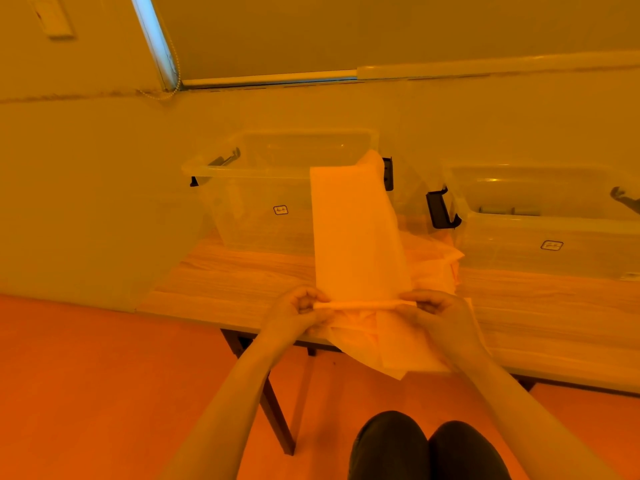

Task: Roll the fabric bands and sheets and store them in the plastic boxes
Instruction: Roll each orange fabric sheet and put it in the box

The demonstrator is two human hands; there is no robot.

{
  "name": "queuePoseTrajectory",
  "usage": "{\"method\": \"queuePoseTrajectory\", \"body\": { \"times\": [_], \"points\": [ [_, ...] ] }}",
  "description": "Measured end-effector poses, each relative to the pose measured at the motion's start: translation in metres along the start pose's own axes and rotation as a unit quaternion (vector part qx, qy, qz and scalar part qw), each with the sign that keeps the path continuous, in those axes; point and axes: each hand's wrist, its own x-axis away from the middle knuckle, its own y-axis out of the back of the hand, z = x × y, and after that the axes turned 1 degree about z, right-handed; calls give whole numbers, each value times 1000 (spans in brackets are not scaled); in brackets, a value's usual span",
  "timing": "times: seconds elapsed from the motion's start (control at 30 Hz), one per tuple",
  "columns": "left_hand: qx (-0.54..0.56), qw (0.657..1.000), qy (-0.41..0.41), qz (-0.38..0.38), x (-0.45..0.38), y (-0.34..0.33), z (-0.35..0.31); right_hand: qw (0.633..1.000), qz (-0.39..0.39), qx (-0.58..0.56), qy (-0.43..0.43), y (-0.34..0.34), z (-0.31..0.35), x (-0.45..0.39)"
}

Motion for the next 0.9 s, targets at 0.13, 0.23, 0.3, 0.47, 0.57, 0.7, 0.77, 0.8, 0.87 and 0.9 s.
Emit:
{"method": "queuePoseTrajectory", "body": {
  "times": [0.13,0.23,0.3,0.47,0.57,0.7,0.77,0.8,0.87,0.9],
  "points": [
    [-6,1000,0,3,1,0,1,1000,-21,-10,9,0,1,-1],
    [-13,1000,2,-12,0,0,2,999,-32,-7,5,-1,0,-1],
    [-22,1000,6,-19,0,0,3,999,-37,0,8,-1,0,-1],
    [-22,999,7,-27,-2,1,5,1000,-13,4,8,-1,1,1],
    [-11,1000,5,-24,-3,1,6,1000,10,-7,-4,-1,2,1],
    [5,1000,-2,-15,-4,3,7,1000,21,-2,-8,-3,2,0],
    [6,1000,-4,-11,-5,2,7,1000,12,2,-3,-3,2,-1],
    [4,1000,-3,-12,-5,2,7,1000,5,0,-1,-3,2,-1],
    [0,1000,1,-16,-4,1,7,1000,-7,-5,-1,-3,2,-1],
    [-1,1000,3,-18,-4,1,6,1000,-11,-8,0,-3,2,-1]
  ]
}}
